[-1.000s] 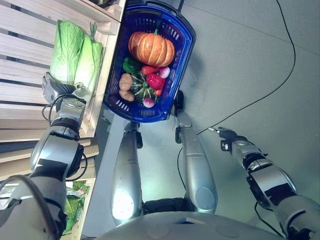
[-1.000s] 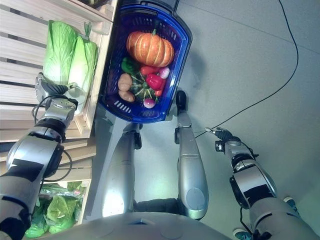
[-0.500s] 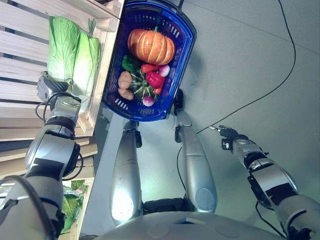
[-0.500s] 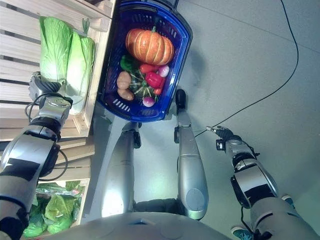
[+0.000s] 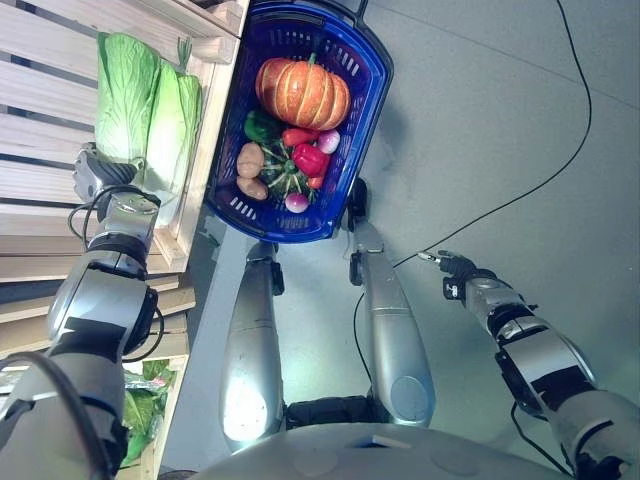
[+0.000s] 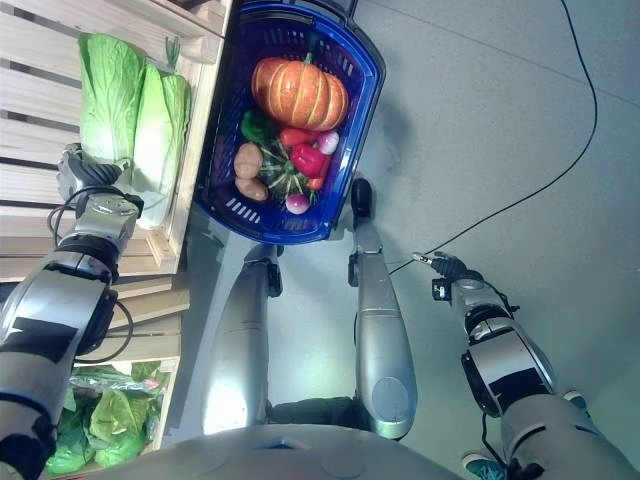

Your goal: Pick up fruits and vegetables into the basket

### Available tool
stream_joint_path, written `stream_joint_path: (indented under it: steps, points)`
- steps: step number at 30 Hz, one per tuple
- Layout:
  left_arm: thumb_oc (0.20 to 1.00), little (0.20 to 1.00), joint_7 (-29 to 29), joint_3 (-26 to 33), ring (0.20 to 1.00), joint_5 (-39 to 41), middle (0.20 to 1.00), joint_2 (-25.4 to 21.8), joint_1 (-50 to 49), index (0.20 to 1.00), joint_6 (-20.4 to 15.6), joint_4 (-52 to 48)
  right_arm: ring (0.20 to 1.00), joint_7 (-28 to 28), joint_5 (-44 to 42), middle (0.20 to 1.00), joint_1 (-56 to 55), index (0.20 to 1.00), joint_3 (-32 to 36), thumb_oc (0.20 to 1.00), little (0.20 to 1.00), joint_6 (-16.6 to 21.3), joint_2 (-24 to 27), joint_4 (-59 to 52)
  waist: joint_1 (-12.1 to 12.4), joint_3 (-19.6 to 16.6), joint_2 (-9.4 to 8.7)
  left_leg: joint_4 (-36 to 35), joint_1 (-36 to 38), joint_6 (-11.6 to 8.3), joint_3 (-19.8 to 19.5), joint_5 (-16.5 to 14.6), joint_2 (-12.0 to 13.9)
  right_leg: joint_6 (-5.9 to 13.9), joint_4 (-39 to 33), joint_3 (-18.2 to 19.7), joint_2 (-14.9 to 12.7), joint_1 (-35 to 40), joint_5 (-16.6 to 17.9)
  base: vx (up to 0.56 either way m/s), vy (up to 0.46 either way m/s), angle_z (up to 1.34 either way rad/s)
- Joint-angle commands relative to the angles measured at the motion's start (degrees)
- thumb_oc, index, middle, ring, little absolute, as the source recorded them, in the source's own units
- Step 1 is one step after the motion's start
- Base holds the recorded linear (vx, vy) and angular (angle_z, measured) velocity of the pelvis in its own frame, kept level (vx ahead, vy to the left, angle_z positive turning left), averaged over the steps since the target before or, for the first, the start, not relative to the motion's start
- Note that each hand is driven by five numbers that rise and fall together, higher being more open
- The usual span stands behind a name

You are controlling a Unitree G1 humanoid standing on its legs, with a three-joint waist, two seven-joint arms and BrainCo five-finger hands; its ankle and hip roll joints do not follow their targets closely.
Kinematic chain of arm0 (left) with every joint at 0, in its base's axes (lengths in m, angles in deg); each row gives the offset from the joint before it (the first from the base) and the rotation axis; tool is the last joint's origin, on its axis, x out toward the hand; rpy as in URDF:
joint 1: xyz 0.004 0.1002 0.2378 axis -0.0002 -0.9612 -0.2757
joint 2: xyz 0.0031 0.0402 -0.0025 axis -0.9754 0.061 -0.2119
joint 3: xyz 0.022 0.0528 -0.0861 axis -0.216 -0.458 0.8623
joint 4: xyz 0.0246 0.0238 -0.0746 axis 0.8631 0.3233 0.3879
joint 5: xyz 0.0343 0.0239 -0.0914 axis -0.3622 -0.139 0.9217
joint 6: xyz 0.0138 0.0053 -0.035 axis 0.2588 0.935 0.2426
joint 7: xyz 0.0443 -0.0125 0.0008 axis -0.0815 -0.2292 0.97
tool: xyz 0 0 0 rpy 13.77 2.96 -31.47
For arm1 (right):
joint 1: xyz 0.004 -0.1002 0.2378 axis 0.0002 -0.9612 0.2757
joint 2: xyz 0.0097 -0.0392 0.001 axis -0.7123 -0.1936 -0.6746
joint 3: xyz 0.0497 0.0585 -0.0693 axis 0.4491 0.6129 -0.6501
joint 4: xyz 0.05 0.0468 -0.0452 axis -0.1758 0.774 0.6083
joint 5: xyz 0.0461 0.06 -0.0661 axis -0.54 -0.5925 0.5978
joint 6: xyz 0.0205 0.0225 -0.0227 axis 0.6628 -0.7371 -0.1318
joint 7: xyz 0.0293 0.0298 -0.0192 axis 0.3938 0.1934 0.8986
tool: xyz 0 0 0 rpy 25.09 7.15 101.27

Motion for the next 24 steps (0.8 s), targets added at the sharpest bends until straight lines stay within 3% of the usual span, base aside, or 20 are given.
stream_joint_path:
  steps: [1,9,15,24]
  points:
    - [0.2,0.2,-3.8,2.1,0.2,5.9,0.2,0.8,-2.5,0.2,-7.3,-0.2,1.0,-0.7,-2.7,1.0,-3.1,1.0,-1.5,1.0,1.0,0.3,2.9,0.0,0.6,-1.4,1.63,-8.0,1.2,-0.1,0.3,4.5,-2.0,-1.12,4.0,-3.8,4.2,3.3,-8.7,-0.01,-0.034,0.0]
    - [0.2,0.2,-4.8,6.3,0.2,12.4,0.2,1.1,-6.5,0.2,-15.8,-5.9,1.0,-2.2,-4.8,1.0,-3.6,1.0,0.9,1.0,1.0,4.1,2.9,-0.9,1.3,-1.4,2.72,-8.4,2.3,0.09,-0.2,4.6,-2.6,-1.09,3.6,-4.1,3.9,4.5,-8.7,0.0,-0.02,0.0]
    - [0.2,0.2,-3.4,8.9,0.2,12.2,0.2,1.7,-11.7,0.2,-21.3,-14.1,1.0,-3.3,-9.0,1.0,-3.8,1.0,3.1,1.0,1.0,10.4,3.6,-5.2,2.3,-1.4,3.44,-8.5,3.7,0.12,-0.6,4.3,-2.8,-1.25,3.8,-4.4,3.8,6.1,-9.2,0.0,-0.017,0.0]
    - [0.2,0.2,-0.1,8.8,0.2,6.3,0.2,2.4,-15.1,0.2,-23.7,-27.0,1.0,-8.4,-12.4,1.0,-4.2,1.0,4.7,1.0,1.0,16.0,3.6,-18.6,3.2,-1.4,3.34,-9.3,4.6,0.22,-0.8,4.3,-2.9,-1.34,3.5,-5.4,3.7,7.1,-9.5,-0.01,-0.032,0.01]
